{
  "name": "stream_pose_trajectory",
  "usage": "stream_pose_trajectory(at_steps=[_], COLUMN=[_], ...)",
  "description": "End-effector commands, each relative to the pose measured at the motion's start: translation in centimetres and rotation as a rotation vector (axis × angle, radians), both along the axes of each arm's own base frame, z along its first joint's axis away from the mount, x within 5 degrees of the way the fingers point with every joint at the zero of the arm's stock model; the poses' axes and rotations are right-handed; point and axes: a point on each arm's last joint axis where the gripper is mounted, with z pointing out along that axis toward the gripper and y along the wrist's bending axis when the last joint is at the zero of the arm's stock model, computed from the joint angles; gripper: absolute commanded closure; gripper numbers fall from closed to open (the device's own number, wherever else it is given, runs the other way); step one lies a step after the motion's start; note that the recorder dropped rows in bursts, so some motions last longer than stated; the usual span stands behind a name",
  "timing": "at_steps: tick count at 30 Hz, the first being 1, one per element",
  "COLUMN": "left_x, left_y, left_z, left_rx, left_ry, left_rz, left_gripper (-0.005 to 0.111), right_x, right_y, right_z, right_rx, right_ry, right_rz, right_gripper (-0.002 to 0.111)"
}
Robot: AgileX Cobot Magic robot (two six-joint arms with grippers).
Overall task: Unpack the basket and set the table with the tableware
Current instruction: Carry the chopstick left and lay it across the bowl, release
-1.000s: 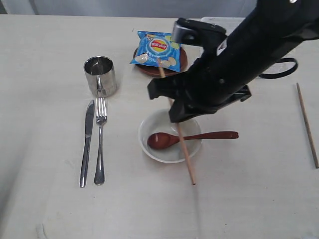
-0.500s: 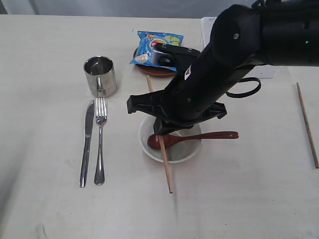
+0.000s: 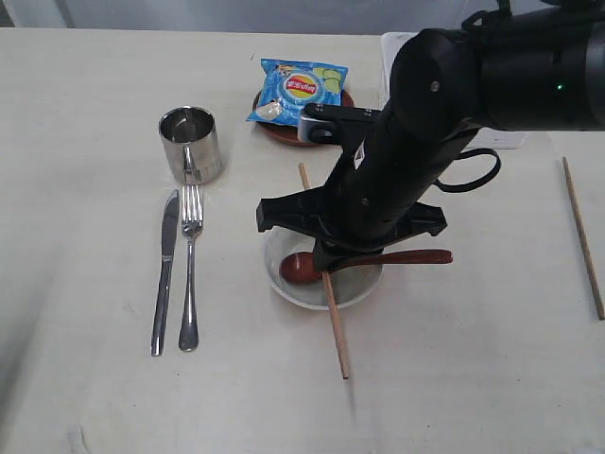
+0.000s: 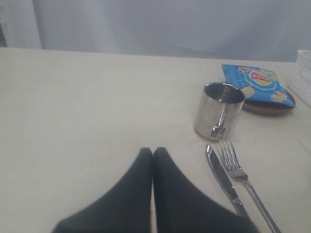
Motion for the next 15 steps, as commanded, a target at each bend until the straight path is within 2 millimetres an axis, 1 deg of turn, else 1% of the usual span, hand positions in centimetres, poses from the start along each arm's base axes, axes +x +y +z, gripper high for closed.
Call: stream_pose_trajectory(at_steps=[1, 9, 11, 15], left_x=[-0.01, -0.01, -0.01, -0.01], left_y=[-0.02, -0.02, -0.02, -0.02], left_z=[-0.09, -0.09, -0.09, -0.09], left_rx=[0.003, 0.003, 0.003, 0.003], left_ry=[-0.003, -0.003, -0.003, -0.003], left_rz=[-0.005, -0.005, -0.005, -0.005], left_gripper=[0.107, 0.107, 0.107, 0.107], right_x=[0.24, 0.28, 0.28, 0.34], right_y=[-0.10, -0.10, -0.10, -0.06], right_z=[0.10, 0.10, 0.10, 0.12], right_rx=[0.002, 0.002, 0.002, 0.007], right_ry=[-0.016, -0.022, -0.022, -0.028], right_rz=[-0.015, -0.013, -0.013, -0.015], right_gripper=[0.108, 0.108, 0.102, 0.080])
